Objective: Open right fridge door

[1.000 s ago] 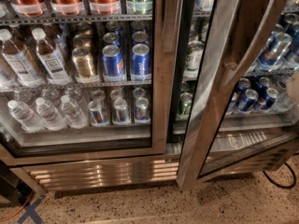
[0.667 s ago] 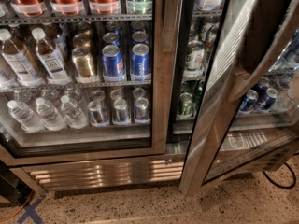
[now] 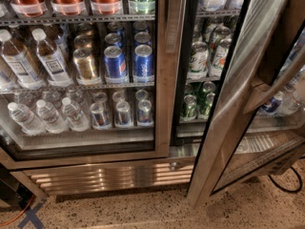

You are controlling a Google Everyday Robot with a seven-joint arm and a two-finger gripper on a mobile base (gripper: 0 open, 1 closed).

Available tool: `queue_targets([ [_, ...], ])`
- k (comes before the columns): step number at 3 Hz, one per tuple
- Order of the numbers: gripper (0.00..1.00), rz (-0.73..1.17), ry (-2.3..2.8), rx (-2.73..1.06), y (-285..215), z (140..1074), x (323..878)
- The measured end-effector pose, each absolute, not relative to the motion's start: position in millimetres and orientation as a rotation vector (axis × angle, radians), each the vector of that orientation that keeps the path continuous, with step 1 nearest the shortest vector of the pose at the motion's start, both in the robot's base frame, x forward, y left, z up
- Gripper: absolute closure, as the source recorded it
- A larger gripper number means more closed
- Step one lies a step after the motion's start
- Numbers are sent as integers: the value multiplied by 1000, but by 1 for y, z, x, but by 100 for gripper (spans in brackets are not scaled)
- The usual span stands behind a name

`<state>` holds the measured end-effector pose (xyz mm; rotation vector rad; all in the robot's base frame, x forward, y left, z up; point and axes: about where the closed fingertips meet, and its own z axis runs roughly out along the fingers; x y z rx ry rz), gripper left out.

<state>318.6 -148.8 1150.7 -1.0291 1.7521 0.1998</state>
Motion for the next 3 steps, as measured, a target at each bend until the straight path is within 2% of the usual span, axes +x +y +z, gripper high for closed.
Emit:
queue_targets([
  [3,0,200,1752,-1029,-149,1151,319],
])
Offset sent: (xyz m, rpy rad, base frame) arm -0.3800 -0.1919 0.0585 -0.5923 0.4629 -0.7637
